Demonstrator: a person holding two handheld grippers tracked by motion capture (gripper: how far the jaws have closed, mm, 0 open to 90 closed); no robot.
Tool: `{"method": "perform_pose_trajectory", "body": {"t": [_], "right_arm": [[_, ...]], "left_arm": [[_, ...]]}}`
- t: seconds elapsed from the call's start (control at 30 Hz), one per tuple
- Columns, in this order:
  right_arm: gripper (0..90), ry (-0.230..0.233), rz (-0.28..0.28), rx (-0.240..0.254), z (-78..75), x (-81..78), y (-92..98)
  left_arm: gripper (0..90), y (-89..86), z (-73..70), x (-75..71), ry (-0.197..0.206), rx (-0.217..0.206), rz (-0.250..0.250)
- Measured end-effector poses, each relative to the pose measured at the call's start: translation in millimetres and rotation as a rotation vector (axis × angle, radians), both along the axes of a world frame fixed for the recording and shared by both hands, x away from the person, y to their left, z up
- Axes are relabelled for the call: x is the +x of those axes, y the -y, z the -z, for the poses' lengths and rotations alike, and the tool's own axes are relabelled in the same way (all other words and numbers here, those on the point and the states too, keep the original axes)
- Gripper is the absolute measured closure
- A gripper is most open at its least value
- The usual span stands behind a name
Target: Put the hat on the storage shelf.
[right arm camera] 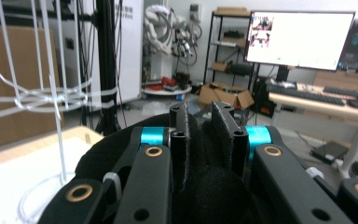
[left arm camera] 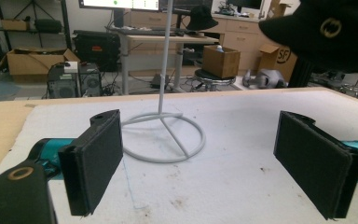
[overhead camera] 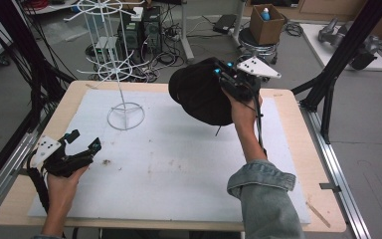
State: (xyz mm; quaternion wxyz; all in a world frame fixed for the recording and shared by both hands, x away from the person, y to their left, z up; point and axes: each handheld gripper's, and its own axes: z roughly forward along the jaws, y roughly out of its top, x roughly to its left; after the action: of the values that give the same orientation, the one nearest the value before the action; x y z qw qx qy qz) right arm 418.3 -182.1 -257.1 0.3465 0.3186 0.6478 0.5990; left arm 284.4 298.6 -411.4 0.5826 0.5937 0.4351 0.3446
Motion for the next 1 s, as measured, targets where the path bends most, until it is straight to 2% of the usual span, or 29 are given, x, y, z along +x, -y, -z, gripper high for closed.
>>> {"method": "perform_pose_trajectory", "body": {"t": [0.43,0.8,1.0], "right_arm": [[77.7,0.061,0.023,0.069,-41.7,-1.6,2.1],[77.7,0.121,0.039,0.1,-70.9,-0.9,6.2],[77.7,0.14,0.042,0.104,-82.0,-0.6,3.9]], "left_arm": [[15.9,-1.1,-1.0,-1.0,0.006,-0.009,-0.004],[15.9,-1.9,-0.7,-0.4,0.006,-0.008,-0.004],[15.9,-3.4,-0.4,-0.4,0.005,-0.013,-0.007]]}}
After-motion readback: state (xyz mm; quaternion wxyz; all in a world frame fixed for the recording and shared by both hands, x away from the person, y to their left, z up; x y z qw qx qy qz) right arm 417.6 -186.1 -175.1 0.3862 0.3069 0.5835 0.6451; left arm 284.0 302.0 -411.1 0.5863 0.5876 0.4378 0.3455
